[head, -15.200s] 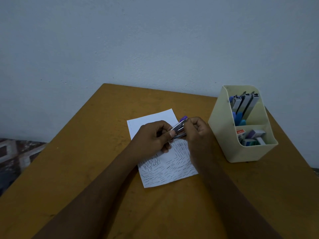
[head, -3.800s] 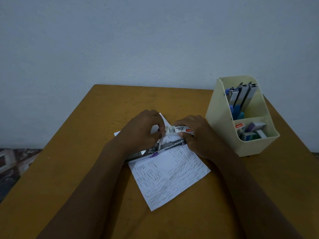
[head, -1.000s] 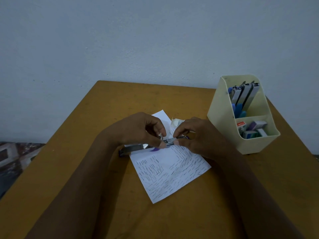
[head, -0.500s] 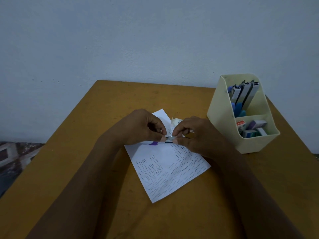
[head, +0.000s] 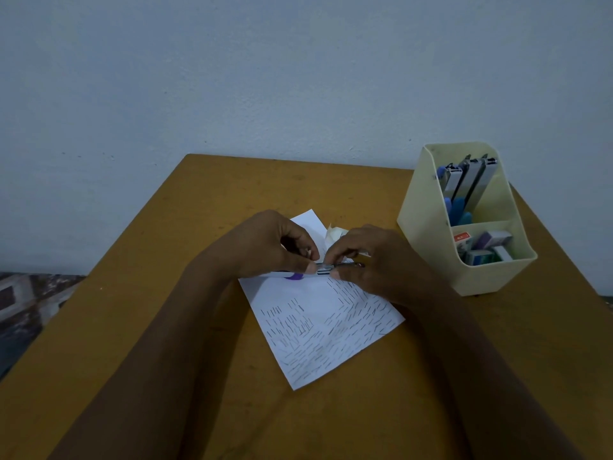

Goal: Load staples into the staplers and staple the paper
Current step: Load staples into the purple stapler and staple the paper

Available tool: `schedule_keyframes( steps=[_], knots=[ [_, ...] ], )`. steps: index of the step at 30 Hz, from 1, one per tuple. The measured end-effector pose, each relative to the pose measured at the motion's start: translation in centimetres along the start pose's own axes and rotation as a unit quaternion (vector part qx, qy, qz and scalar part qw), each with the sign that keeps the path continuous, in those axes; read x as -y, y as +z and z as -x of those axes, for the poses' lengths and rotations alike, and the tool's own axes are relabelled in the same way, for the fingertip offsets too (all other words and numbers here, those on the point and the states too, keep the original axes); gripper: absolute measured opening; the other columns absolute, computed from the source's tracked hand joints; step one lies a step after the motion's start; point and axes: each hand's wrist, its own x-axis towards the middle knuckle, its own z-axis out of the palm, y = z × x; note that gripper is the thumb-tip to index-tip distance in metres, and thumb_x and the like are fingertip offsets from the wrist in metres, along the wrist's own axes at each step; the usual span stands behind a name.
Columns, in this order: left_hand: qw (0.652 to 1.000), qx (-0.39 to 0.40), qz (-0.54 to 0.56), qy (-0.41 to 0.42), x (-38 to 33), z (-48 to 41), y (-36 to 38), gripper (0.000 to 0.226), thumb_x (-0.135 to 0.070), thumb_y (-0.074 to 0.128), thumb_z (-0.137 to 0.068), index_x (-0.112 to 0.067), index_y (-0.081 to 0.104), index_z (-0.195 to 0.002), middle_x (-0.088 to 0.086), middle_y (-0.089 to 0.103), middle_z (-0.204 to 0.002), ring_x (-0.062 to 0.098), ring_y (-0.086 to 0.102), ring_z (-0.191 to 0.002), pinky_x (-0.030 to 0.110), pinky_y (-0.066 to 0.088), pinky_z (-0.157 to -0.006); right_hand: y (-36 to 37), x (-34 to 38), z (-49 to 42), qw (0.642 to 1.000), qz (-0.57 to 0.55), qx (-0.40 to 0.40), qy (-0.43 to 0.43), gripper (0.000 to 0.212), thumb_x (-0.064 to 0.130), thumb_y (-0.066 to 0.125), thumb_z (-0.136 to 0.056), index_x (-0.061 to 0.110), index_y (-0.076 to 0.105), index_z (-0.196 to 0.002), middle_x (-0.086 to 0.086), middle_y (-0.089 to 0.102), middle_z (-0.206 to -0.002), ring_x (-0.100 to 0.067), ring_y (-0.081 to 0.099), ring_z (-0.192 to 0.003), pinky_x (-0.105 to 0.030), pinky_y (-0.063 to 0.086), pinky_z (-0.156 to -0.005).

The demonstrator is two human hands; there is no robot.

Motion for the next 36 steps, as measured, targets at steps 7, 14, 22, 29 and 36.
schedule_keyframes(
  steps=[7, 14, 22, 29, 36],
  knots=[
    [1.000, 0.010, 0.020, -0.002, 0.1, 0.1, -0.2, 0.015, -0.007, 0.076, -0.077, -0.019, 0.076, -0.086, -0.005, 0.073, -0.084, 0.008, 0.065, -0.079, 0.008, 0.047, -0.063, 0.1, 0.2, 0.0, 0.998, 0.043, 0.030, -0.018, 0.029, 0.018, 0.071, -0.079, 0.021, 0.071, -0.108, -0.002, 0.069, -0.101, -0.010, 0.051, -0.087, -0.009, 0.031, -0.069],
    [1.000, 0.003, 0.004, -0.008, 0.5, 0.1, -0.3, 0.010, -0.012, 0.077, -0.077, -0.016, 0.076, -0.086, -0.007, 0.074, -0.087, 0.006, 0.067, -0.080, 0.010, 0.050, -0.065, -0.2, 0.3, 0.2, 0.999, 0.037, 0.006, -0.023, 0.020, 0.022, 0.078, -0.069, 0.018, 0.071, -0.087, 0.003, 0.066, -0.089, -0.008, 0.049, -0.081, -0.013, 0.034, -0.069],
    [1.000, -0.001, 0.002, -0.010, 0.7, 0.0, -0.2, 0.013, -0.015, 0.079, -0.075, -0.015, 0.075, -0.088, -0.004, 0.074, -0.085, 0.010, 0.067, -0.077, 0.015, 0.051, -0.064, -0.6, -0.4, 0.4, 0.999, 0.039, 0.000, 0.038, 0.023, 0.008, 0.075, -0.073, 0.015, 0.068, -0.094, -0.001, 0.067, -0.093, -0.012, 0.057, -0.083, -0.010, 0.039, -0.071],
    [1.000, -0.020, 0.010, 0.002, 0.6, 0.0, 0.1, 0.014, -0.019, 0.081, -0.072, -0.016, 0.070, -0.079, -0.002, 0.072, -0.079, 0.015, 0.066, -0.076, 0.026, 0.051, -0.065, -0.9, -0.2, 0.1, 0.995, 0.083, 0.021, 0.048, 0.017, 0.004, 0.071, -0.077, 0.013, 0.073, -0.091, -0.003, 0.067, -0.091, -0.014, 0.054, -0.082, -0.011, 0.035, -0.067],
    [1.000, -0.025, 0.003, 0.009, 0.5, -0.3, 0.6, 0.008, -0.020, 0.081, -0.074, -0.016, 0.074, -0.075, -0.002, 0.073, -0.075, 0.016, 0.066, -0.075, 0.024, 0.050, -0.066, -0.4, 0.1, 0.1, 0.996, 0.075, 0.017, 0.053, 0.010, 0.006, 0.065, -0.081, 0.011, 0.067, -0.090, -0.005, 0.062, -0.092, -0.016, 0.050, -0.086, -0.017, 0.034, -0.070]
  ],
)
